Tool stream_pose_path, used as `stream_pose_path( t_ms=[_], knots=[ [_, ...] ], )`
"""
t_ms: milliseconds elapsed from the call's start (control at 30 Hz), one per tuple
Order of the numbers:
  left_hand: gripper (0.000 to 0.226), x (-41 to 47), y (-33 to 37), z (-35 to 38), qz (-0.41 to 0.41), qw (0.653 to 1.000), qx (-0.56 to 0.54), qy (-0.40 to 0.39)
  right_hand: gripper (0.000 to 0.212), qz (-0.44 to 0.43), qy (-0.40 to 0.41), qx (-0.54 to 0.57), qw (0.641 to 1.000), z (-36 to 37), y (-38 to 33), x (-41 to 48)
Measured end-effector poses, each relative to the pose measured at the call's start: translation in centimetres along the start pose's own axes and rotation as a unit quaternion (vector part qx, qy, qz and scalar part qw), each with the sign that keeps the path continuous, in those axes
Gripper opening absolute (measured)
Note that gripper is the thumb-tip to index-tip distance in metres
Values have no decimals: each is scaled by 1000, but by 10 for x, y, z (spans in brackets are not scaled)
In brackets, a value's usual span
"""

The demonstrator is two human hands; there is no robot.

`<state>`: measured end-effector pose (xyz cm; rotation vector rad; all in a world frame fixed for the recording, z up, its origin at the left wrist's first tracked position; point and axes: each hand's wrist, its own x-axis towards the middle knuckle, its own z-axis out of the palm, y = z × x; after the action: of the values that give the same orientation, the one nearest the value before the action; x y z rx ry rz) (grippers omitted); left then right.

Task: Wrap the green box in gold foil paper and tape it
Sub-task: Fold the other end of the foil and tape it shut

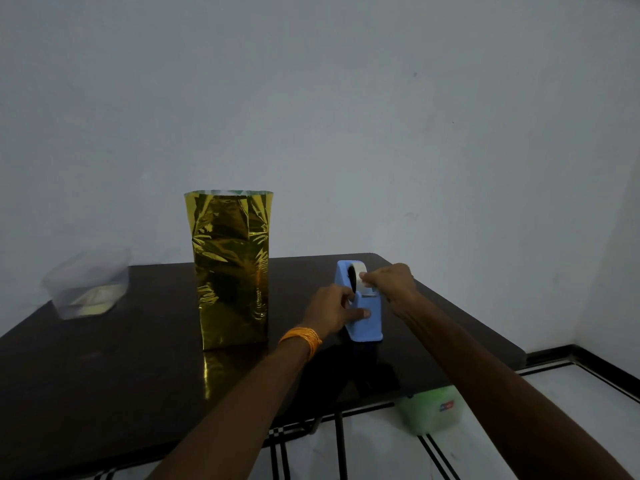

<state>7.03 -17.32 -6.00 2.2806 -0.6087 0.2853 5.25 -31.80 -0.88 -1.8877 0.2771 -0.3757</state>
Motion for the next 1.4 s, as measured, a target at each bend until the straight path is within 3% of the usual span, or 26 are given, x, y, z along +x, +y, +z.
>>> stream_pose_path(
  t_ms=[300, 567, 767, 967, 1133, 1200, 1300, 1400],
  knots=[
    [42, -3, 1, 2, -8, 1000, 4, 7, 23, 43, 8, 102, 994, -13, -2, -44],
    [38, -4, 3, 2, -12, 1000, 16, 16, 23, 58, 2, 103, 993, -7, 29, -48],
    [44, -3, 3, 3, -10, 1000, 11, 13, 24, 20, 10, 41, 999, -6, 41, -48],
    [45, -3, 6, 2, -13, 1000, 16, 3, 18, -45, -12, -116, 992, -16, 47, -55],
    [60, -4, 8, -8, -28, 995, 51, -82, 23, -127, 12, -47, 991, -28, 43, -61],
    [52, -5, 7, -19, -26, 997, 58, -51, 18, -163, 12, -10, 986, -27, 26, -63],
    [30, -10, 16, -54, 19, 994, 70, 77, 8, -213, -6, 53, 976, -17, -1, -64],
    [23, -18, 38, -106, 60, 977, 68, 192, 3, -240, -31, 103, 965, 0, -28, -61]
  ],
)
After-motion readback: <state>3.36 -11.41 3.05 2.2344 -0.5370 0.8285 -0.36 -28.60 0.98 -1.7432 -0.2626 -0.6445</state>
